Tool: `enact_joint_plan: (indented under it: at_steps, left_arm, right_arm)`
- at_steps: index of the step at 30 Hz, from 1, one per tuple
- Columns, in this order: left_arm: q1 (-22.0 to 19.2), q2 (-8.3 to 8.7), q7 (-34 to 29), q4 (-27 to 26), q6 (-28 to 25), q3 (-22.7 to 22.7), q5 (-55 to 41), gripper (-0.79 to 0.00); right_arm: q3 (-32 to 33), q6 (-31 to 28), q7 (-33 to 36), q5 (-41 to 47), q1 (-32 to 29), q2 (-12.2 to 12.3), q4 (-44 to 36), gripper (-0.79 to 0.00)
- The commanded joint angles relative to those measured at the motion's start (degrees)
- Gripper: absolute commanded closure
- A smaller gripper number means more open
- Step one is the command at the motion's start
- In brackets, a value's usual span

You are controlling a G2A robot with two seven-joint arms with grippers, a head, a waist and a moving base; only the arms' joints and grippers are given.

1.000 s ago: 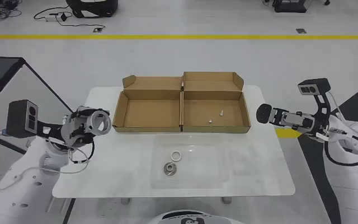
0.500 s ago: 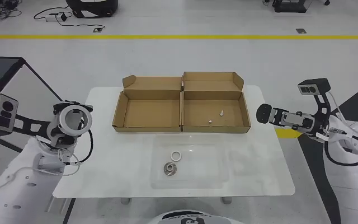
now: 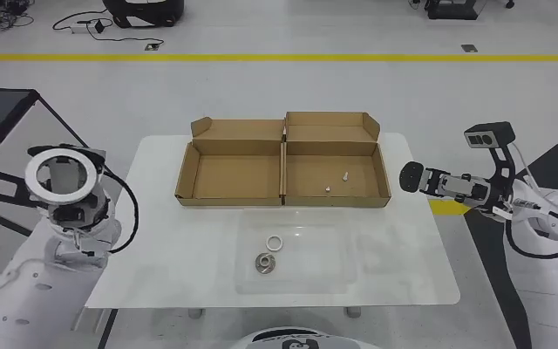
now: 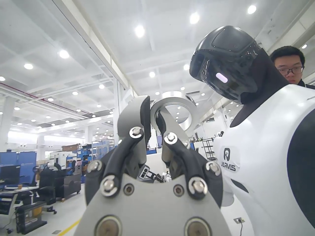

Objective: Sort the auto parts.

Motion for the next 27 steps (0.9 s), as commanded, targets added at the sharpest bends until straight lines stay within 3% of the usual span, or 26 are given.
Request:
enact_joint_plan:
  at_steps: [1, 4, 9, 15, 27]
  left_arm:
    - [0.26, 0.01, 0.00, 0.54, 0.00, 0.54, 1.57, 0.000]
    - [0.24, 0.07, 0.00, 0.88, 0.00, 1.09, 1.21, 0.000]
    - [1.13, 1.12, -0.01, 4.51, 0.00, 1.77, 9.43, 0.000]
    - [1.34, 2.48, -0.01, 5.11, 0.00, 2.22, 14.49, 0.000]
    - [2.00, 3.01, 0.01, 1.16, 0.00, 0.91, 7.26, 0.000]
  right_arm:
    - [0.00, 0.00, 0.00, 0.00, 0.00, 0.00, 0.00, -0.785]
    - [0.00, 0.00, 0.00, 0.00, 0.00, 0.00, 0.00, -0.785]
    - [0.00, 0.00, 0.00, 0.00, 0.00, 0.00, 0.00, -0.785]
    - [0.00, 0.00, 0.00, 0.00, 0.00, 0.00, 0.00, -0.785]
    - [0.00, 0.00, 0.00, 0.00, 0.00, 0.00, 0.00, -0.785]
